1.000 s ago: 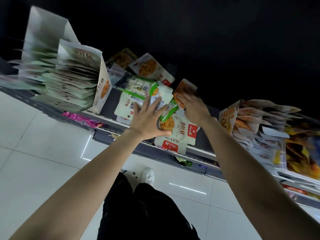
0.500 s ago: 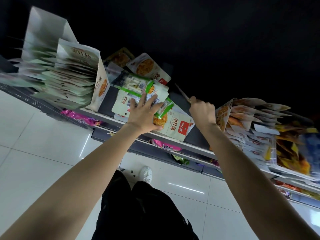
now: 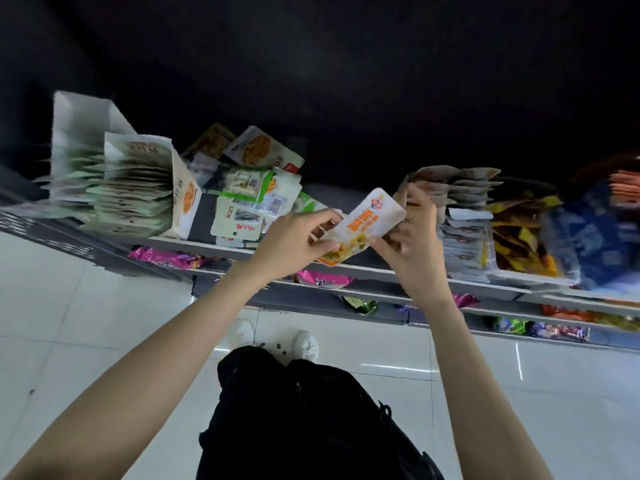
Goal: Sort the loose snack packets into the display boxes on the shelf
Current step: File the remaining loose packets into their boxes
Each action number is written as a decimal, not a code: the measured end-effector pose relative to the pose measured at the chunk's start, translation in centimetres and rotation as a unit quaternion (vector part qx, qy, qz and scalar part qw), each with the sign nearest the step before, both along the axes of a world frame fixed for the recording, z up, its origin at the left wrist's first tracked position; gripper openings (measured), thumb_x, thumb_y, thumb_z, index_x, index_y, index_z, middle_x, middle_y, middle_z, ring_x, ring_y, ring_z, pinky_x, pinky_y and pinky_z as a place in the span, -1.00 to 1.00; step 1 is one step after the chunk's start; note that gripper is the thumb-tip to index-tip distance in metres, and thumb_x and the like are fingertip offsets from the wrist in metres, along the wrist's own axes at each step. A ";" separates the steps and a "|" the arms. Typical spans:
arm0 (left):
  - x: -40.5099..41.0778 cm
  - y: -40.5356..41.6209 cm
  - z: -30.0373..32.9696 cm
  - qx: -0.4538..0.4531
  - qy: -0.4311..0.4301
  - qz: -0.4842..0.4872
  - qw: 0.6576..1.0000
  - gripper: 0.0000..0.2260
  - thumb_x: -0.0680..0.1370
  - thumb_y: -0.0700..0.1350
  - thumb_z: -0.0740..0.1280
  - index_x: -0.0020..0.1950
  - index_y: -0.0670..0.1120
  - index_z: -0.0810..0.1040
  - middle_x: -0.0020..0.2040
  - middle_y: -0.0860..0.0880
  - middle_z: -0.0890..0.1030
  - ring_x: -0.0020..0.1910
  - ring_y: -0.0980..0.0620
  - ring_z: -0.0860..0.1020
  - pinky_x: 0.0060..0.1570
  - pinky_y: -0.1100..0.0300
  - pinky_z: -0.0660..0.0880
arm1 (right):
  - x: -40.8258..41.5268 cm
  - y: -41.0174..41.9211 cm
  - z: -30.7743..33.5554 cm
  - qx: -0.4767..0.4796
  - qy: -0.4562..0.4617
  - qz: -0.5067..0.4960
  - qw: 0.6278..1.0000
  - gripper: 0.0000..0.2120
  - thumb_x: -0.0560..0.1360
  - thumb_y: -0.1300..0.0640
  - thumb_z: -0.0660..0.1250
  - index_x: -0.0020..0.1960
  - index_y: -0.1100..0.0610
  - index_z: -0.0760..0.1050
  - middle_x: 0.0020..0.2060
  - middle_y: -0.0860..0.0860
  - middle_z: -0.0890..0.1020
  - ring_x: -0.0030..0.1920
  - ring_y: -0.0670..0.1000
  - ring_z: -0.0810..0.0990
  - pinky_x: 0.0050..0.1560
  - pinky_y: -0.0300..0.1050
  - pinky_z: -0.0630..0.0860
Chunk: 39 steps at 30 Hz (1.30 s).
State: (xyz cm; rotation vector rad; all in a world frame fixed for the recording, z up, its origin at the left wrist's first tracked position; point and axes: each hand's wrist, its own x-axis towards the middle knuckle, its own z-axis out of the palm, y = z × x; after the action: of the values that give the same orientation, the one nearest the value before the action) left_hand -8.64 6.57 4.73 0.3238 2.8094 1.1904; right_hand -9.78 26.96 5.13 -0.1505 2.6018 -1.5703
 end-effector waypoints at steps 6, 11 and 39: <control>-4.1 6.4 0.4 -0.065 0.138 -0.160 0.975 -0.83 0.51 -0.07 0.38 0.10 0.02 0.58 -0.02 0.10 0.65 -0.14 0.09 0.61 -0.23 0.19 0.51 | 1.6 8.2 0.7 0.235 0.250 -0.006 0.939 -0.85 0.48 0.19 0.37 0.04 0.21 0.54 -0.20 0.06 0.61 -0.33 -0.02 0.53 -0.43 -0.14 0.48; -6.8 12.5 -1.6 0.067 0.109 -0.082 0.988 -0.84 0.49 0.06 0.36 -0.05 0.00 0.61 -0.12 0.15 0.64 -0.20 0.14 0.59 -0.24 0.07 0.55 | 1.6 11.0 1.0 0.268 0.291 -0.086 0.914 -0.77 0.57 0.30 0.19 0.09 0.22 0.61 -0.20 0.13 0.51 -0.41 0.04 0.45 -0.50 -0.23 0.36; -8.4 13.1 -7.2 0.024 0.025 0.115 0.993 -0.70 0.49 -0.07 0.40 0.21 -0.06 0.54 0.11 0.01 0.64 0.09 0.03 0.60 0.05 0.06 0.55 | -5.9 9.7 -3.8 0.470 0.296 0.013 0.831 -0.61 0.20 0.43 0.25 -0.08 0.14 0.63 -0.27 0.13 0.56 -0.50 0.08 0.49 -0.53 -0.23 0.26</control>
State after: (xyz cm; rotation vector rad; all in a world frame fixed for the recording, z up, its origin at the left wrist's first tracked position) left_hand -17.05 19.70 -2.44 0.0325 2.9299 1.3104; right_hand -15.71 36.68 1.38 -0.6472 3.4478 -0.0425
